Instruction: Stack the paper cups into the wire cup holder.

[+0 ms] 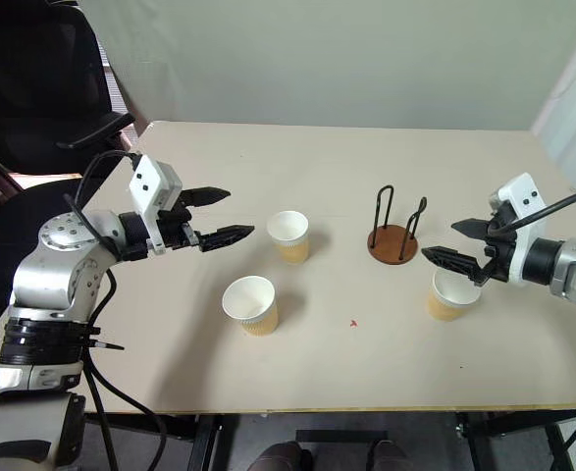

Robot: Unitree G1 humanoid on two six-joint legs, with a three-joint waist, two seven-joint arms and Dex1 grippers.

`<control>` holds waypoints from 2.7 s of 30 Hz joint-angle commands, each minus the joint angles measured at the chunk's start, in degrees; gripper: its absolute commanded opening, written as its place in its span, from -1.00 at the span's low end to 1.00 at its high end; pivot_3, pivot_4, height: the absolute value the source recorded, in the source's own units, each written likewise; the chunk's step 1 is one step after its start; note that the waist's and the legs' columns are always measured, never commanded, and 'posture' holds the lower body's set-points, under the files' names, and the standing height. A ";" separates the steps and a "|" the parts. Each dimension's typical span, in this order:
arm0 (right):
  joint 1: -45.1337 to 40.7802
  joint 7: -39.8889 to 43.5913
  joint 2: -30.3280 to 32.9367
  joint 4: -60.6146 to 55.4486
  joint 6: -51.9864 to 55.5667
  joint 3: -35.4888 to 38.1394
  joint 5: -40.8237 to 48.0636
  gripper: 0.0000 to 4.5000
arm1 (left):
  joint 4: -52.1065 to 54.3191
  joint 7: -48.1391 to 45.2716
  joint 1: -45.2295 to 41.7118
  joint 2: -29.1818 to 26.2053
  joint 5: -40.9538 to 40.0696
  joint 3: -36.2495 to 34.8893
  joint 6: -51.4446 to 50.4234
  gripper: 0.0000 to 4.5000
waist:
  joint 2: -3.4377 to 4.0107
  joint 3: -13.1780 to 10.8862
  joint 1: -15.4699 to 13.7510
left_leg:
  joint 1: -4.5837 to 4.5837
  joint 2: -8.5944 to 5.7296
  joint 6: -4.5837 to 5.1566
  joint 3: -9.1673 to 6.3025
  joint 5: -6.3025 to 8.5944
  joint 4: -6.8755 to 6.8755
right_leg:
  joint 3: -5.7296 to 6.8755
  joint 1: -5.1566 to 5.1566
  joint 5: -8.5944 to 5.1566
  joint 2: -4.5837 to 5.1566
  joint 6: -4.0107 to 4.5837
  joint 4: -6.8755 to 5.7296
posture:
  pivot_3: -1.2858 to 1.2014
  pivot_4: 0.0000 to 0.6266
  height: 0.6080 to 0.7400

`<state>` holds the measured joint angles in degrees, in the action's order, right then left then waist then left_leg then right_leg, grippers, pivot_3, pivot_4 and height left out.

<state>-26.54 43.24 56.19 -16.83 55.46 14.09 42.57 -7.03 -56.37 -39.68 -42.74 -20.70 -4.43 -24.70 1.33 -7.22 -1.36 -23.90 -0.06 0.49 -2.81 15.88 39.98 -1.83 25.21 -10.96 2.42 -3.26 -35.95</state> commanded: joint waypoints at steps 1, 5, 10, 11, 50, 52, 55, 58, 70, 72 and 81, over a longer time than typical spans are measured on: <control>-1.40 -0.51 0.28 -2.43 0.13 1.15 0.51 0.97 | -1.45 -0.52 -3.11 -0.10 0.12 -0.58 1.38 1.00 | 0.00 0.00 -0.01 | 0.00 0.00 -0.01 -0.02 -0.01 0.00 | 0.00 0.00 0.00 0.00 0.00 -0.01 | 0.03 -0.52 1.00; 0.42 -3.53 -1.89 -3.47 -0.19 2.56 -0.25 0.97 | -2.02 -1.18 -4.13 1.01 0.62 0.89 1.76 1.00 | -0.01 0.01 -0.03 | 0.01 0.00 0.00 -0.04 -0.02 0.02 | 0.02 -0.05 0.01 0.01 0.02 -0.01 | 0.03 -0.52 1.00; -0.11 -6.54 -3.34 -4.59 1.91 2.85 0.82 0.97 | -2.71 -4.30 -7.10 0.42 -0.16 1.44 1.07 1.00 | -0.01 0.00 0.03 | 0.01 0.00 0.01 -0.03 -0.02 0.03 | 0.02 -0.03 0.01 0.03 0.01 -0.02 | 0.03 -0.52 1.00; -0.51 -7.14 -3.42 -5.30 3.19 2.73 1.62 0.97 | -2.83 -5.61 -7.73 0.32 -0.52 1.70 1.07 1.00 | -0.01 0.00 0.02 | 0.00 0.00 0.01 -0.05 -0.02 0.03 | 0.04 -0.03 0.01 0.03 0.01 -0.02 | 0.03 -0.52 1.00; -20.16 -15.74 -22.23 20.50 -0.28 -10.71 -17.40 0.55 | 0.77 -10.10 -8.36 1.19 0.18 5.54 2.08 1.00 | 0.00 0.01 0.53 | -0.14 0.04 0.05 -0.07 -0.07 -0.03 | 0.08 0.18 0.04 0.07 0.05 0.01 | 0.03 -0.52 1.00; -20.18 -15.93 -22.46 20.38 -0.05 -10.51 -17.42 0.22 | 0.80 -10.12 -8.27 1.20 0.09 5.54 2.05 1.00 | 0.00 0.01 0.53 | -0.14 0.04 0.05 -0.07 -0.07 -0.03 | 0.08 0.18 0.04 0.07 0.05 0.01 | 0.03 -0.52 1.00; -20.15 -16.16 -22.40 20.22 0.29 -10.07 -17.46 -0.25 | 0.74 -10.23 -7.96 1.22 0.03 5.59 2.05 1.00 | 0.00 0.01 0.53 | -0.14 0.04 0.05 -0.06 -0.07 -0.03 | 0.08 0.18 0.04 0.07 0.05 0.01 | 0.03 -0.52 1.00; -20.08 -16.08 -22.06 19.72 0.92 -9.50 -17.30 -0.74 | 0.72 -10.47 -7.69 1.13 -0.10 5.59 1.96 1.00 | 0.00 0.01 0.53 | -0.14 0.04 0.04 -0.07 -0.07 -0.03 | 0.08 0.18 0.04 0.07 0.05 0.00 | 0.03 -0.52 1.00; -12.28 1.58 -11.07 -6.22 6.81 -13.30 -6.57 -0.97 | 8.37 -24.64 -5.34 -5.49 -5.54 8.16 -3.19 1.00 | 0.00 0.01 0.47 | -0.24 0.03 -0.06 -0.07 0.00 -0.21 | 0.11 0.24 -0.06 0.04 0.07 0.13 | 0.03 -0.52 1.00; -10.67 3.32 -8.90 -9.88 7.58 -13.86 -5.11 -0.97 | 9.28 -26.18 -5.39 -6.30 -6.02 8.36 -3.53 1.00 | 0.00 0.01 0.47 | -0.22 0.03 -0.08 -0.06 0.01 -0.24 | 0.09 0.23 -0.07 0.04 0.08 0.13 | 0.03 -0.52 1.00; -4.50 3.49 -6.95 -13.33 3.62 -19.15 -8.49 -0.97 | 9.01 -27.62 -6.01 -5.78 -5.33 9.23 -3.06 1.00 | -0.01 0.01 0.66 | -0.04 0.07 -0.01 -0.14 -0.10 0.02 | 0.07 0.04 0.06 0.09 0.16 -0.04 | 0.03 -0.52 1.00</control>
<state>-30.83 46.66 48.72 -27.79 60.61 -5.20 34.73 1.18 -83.72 -44.53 -48.33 -25.78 5.43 -27.96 1.32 -7.21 -0.69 -23.93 0.02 0.48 -2.95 15.77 40.00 -1.76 25.26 -10.88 2.50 -3.07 -36.02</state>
